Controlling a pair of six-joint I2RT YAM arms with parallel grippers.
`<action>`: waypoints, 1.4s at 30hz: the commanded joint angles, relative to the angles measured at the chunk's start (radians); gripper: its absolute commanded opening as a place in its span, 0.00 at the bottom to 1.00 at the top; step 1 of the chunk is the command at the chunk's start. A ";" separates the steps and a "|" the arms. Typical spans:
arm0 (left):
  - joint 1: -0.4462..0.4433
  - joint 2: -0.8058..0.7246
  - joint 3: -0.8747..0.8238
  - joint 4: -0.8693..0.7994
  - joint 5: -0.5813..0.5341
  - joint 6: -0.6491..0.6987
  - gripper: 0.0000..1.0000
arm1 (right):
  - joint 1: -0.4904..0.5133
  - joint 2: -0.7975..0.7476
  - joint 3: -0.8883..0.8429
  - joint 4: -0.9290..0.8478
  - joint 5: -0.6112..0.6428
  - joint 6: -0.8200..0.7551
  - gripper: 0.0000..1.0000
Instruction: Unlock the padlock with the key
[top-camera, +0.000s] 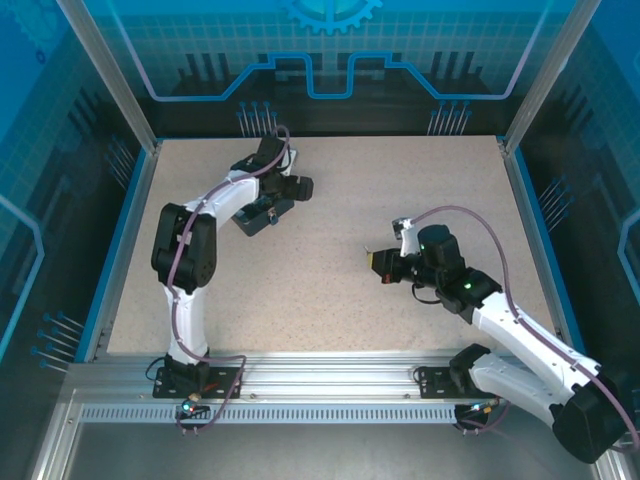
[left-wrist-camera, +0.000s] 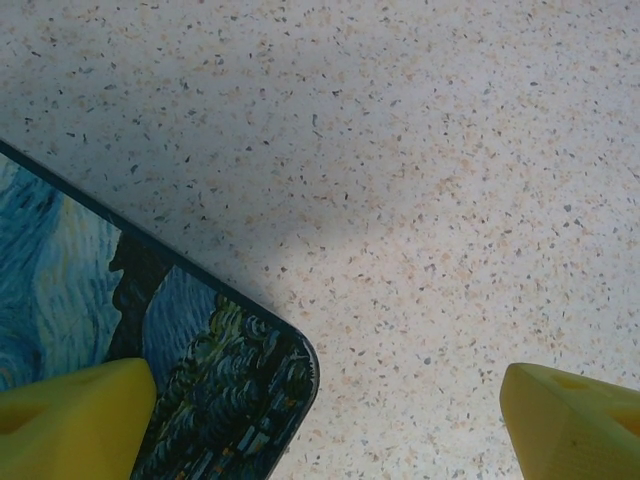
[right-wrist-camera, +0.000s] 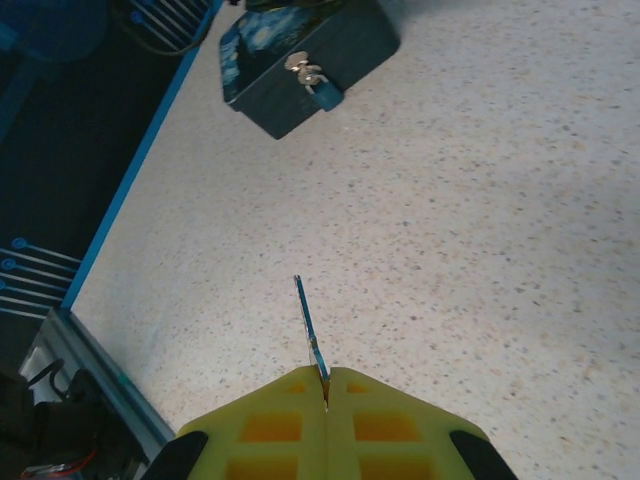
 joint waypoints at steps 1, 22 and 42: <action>-0.022 -0.052 -0.093 -0.044 0.023 0.012 0.91 | -0.036 -0.015 0.009 -0.058 0.004 0.017 0.00; -0.273 -0.385 -0.513 0.059 -0.048 -0.044 0.91 | -0.206 -0.150 -0.054 -0.190 0.020 0.018 0.00; -0.519 -0.354 -0.481 0.144 0.045 -0.145 0.89 | -0.299 -0.273 -0.007 -0.302 0.024 -0.021 0.00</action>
